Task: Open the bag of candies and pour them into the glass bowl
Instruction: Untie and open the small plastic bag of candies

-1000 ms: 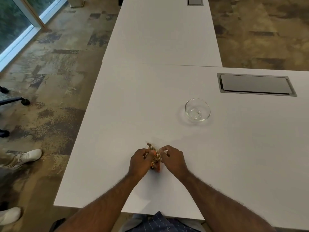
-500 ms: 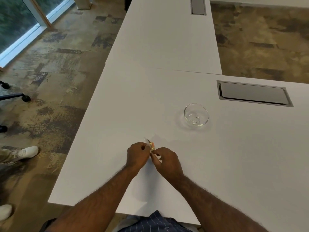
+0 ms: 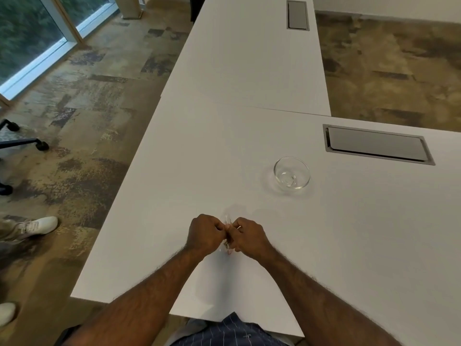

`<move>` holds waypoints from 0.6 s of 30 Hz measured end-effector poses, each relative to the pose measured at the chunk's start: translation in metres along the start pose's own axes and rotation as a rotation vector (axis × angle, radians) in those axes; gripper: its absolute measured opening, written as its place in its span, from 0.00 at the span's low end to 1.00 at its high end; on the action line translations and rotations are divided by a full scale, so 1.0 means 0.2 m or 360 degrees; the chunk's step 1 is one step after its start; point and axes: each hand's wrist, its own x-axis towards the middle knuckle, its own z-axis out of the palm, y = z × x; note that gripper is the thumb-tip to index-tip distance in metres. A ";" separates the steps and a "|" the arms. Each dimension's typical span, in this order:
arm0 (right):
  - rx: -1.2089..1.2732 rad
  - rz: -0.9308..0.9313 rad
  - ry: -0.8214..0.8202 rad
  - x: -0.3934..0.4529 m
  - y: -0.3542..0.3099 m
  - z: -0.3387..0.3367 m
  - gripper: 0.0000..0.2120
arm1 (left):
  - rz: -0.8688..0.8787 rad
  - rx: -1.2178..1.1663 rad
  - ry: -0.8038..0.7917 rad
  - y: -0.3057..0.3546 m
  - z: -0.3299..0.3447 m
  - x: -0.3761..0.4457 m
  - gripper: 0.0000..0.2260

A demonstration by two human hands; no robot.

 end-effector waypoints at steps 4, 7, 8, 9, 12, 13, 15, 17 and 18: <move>-0.0135 -0.0088 -0.0050 -0.02 -0.01 -0.01 0.10 | -0.0008 -0.0002 -0.0082 -0.01 -0.03 -0.01 0.05; -0.0205 -0.0108 -0.0025 -0.02 -0.01 -0.01 0.07 | -0.0063 -0.0057 -0.0135 -0.02 -0.04 -0.03 0.05; -0.0199 -0.0104 -0.0017 -0.02 -0.01 -0.01 0.07 | -0.0068 -0.0068 -0.0140 -0.02 -0.04 -0.03 0.06; -0.0176 -0.0092 -0.0011 -0.03 -0.02 -0.01 0.07 | -0.0061 -0.0073 -0.0137 -0.02 -0.04 -0.04 0.06; -0.0027 -0.0006 -0.0041 -0.04 -0.02 0.00 0.10 | 0.0002 -0.0039 -0.0096 -0.03 -0.03 -0.04 0.09; 0.0020 0.0025 -0.0061 -0.05 -0.01 0.00 0.09 | 0.0017 -0.0018 -0.0095 -0.03 -0.03 -0.04 0.09; 0.0006 0.0026 -0.0069 -0.05 -0.01 0.01 0.07 | 0.0021 -0.0005 -0.0124 -0.03 -0.03 -0.05 0.09; -0.0053 -0.0004 -0.0058 -0.06 -0.02 0.01 0.06 | 0.0014 -0.0022 -0.0169 -0.04 -0.03 -0.05 0.08; -0.0063 -0.0004 -0.0056 -0.06 -0.03 0.01 0.07 | 0.0000 -0.0047 -0.0196 -0.04 -0.03 -0.05 0.08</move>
